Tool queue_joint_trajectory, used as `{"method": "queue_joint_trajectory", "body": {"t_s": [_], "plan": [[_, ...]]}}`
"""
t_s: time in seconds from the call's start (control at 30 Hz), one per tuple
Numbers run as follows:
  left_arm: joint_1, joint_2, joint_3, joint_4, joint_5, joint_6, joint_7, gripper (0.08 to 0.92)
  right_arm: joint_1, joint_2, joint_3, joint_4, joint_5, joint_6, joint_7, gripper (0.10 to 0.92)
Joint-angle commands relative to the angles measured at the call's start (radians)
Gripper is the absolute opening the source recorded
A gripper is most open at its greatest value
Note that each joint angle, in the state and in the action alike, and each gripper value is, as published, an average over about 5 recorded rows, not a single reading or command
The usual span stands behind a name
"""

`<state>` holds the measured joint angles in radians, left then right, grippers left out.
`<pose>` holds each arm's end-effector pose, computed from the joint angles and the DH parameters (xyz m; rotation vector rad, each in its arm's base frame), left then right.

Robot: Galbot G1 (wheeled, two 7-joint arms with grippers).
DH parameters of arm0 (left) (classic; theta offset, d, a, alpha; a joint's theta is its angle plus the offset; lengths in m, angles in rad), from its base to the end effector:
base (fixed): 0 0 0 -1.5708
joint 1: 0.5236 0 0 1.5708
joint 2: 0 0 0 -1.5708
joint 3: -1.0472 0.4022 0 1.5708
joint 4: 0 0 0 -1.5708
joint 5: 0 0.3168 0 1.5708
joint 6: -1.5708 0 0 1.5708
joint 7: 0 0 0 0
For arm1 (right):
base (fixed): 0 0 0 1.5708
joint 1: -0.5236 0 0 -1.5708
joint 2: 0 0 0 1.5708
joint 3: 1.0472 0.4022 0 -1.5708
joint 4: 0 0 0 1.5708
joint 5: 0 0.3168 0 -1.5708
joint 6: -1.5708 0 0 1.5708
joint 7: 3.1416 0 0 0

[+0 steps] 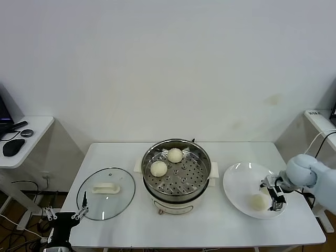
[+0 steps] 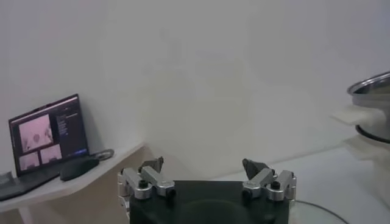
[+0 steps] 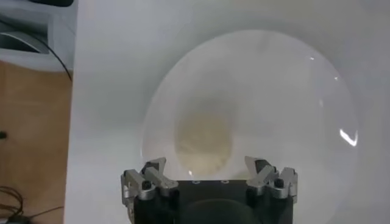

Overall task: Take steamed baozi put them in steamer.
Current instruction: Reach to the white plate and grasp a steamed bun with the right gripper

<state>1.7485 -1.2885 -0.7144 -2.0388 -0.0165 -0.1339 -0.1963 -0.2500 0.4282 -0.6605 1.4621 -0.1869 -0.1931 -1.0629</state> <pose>0.0611 0.1237 -0.3580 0.2735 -3.0486 -0.5065 0.4025 -0.2760 -0.2271 1.2243 -1.2819 1.3750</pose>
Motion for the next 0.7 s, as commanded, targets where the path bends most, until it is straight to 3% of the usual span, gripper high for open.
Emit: {"method": "queue_joint_trajectory", "body": {"t_s": [0.03, 0.27, 0.47, 0.7], "plan": [[0.0, 0.0, 0.0, 0.004, 0.002, 0.0, -0.001, 0.823, -0.09, 0.048, 0.075, -0.054, -0.038, 0.007, 0.032, 0.823], [-0.002, -0.001, 0.0, 0.006, 0.003, -0.001, -0.002, 0.823, -0.088, 0.072, 0.079, -0.056, -0.035, -0.012, 0.04, 0.77], [-0.001, -0.002, 0.0, 0.004, 0.004, -0.002, -0.002, 0.823, -0.084, 0.078, 0.079, -0.054, -0.032, -0.032, 0.026, 0.665], [0.002, -0.001, 0.0, -0.004, 0.004, 0.0, -0.001, 0.823, -0.025, 0.055, 0.061, -0.032, -0.003, -0.04, 0.0, 0.481]]}}
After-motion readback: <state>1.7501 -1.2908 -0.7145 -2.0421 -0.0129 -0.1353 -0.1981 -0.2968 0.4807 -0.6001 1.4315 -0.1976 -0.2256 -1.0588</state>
